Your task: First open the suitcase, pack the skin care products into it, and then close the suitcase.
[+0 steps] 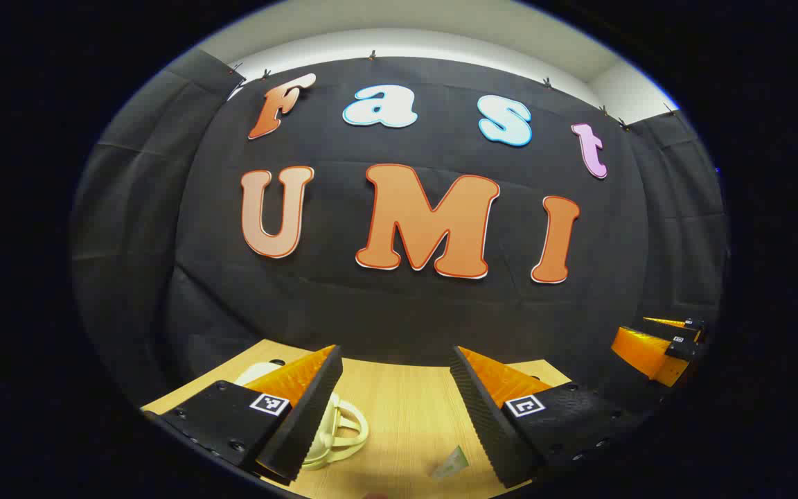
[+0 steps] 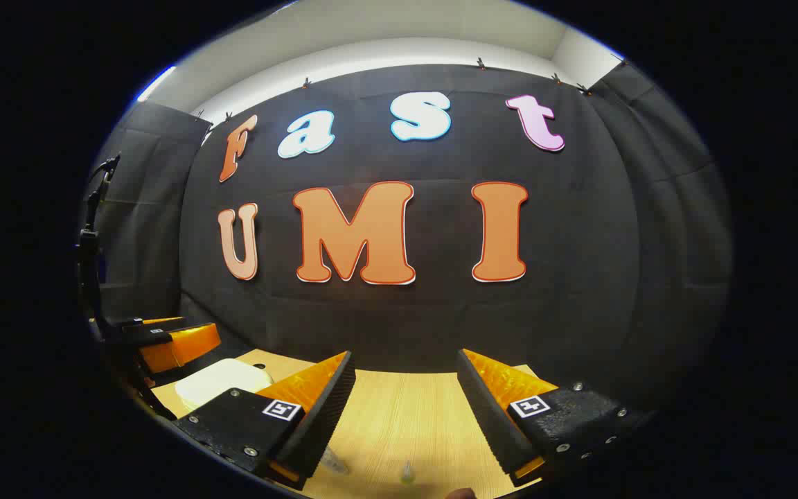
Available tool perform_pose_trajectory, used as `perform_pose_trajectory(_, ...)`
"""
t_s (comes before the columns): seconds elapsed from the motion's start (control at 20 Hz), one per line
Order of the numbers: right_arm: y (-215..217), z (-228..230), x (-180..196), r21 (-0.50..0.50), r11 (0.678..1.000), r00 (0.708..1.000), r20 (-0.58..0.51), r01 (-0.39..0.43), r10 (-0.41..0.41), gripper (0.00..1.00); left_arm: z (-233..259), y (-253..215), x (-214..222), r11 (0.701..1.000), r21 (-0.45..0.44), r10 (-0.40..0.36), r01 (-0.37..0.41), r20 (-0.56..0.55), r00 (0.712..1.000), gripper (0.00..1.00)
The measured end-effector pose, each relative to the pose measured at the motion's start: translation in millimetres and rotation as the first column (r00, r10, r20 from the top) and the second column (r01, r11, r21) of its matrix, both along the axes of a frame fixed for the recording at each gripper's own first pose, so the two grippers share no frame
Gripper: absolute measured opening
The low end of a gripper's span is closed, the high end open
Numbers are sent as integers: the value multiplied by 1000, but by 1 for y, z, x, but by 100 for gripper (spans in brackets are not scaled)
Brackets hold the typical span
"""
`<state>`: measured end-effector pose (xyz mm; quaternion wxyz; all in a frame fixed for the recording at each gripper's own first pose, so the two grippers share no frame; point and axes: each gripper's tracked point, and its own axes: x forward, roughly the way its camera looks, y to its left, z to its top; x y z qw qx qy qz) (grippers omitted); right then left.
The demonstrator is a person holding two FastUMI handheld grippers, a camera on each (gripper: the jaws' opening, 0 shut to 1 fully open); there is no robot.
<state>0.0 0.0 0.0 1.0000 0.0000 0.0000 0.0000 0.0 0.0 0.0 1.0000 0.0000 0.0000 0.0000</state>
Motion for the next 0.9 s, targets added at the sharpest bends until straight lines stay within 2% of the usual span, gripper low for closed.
perform_pose_trajectory(0.25, 8, -6, 4, -15, 1000, 1000, -13, -19, 18, 94, -1, -1, 1, 1000, 7, 1, -1, -12, 1000, 97)
perform_pose_trajectory(0.45, 17, -15, 1, 20, 1000, 999, -34, -10, 11, 94, -3, 7, 0, 1000, 22, -6, 7, -31, 1000, 97)
perform_pose_trajectory(0.9, 15, -15, -16, -25, 998, 998, -22, 62, -62, 94, -9, 16, 8, 998, 36, -46, 48, -55, 997, 97)
